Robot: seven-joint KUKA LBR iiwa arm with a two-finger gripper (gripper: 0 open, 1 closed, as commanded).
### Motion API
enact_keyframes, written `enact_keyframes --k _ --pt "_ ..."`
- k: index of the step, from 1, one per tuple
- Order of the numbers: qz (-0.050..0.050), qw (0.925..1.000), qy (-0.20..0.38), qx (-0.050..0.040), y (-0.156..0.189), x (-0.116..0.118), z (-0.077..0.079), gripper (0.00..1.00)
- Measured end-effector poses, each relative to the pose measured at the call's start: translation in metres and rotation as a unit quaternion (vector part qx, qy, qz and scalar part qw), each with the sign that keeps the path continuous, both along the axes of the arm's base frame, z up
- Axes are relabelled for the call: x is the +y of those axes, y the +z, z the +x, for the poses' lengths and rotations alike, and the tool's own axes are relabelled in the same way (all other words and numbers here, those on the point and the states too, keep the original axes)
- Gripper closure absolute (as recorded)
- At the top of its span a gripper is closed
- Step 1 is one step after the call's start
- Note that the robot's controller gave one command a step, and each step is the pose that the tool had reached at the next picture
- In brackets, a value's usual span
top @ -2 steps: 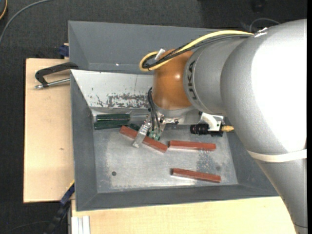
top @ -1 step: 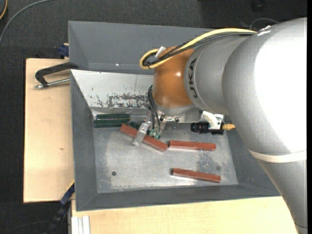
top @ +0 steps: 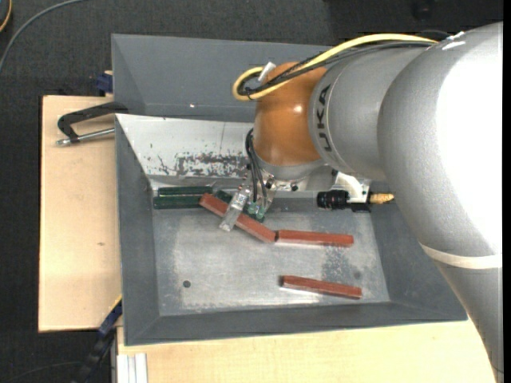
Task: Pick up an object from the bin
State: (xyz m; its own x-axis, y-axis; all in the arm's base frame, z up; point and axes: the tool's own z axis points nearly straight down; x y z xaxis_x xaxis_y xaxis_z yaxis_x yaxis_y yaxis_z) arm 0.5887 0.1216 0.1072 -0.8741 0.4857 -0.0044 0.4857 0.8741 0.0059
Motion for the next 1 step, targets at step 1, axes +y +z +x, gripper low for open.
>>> enact_keyframes --k 1 --pt "0.000 1.0000 0.001 -0.0031 0.0839 0.0013 0.0027 1.00"
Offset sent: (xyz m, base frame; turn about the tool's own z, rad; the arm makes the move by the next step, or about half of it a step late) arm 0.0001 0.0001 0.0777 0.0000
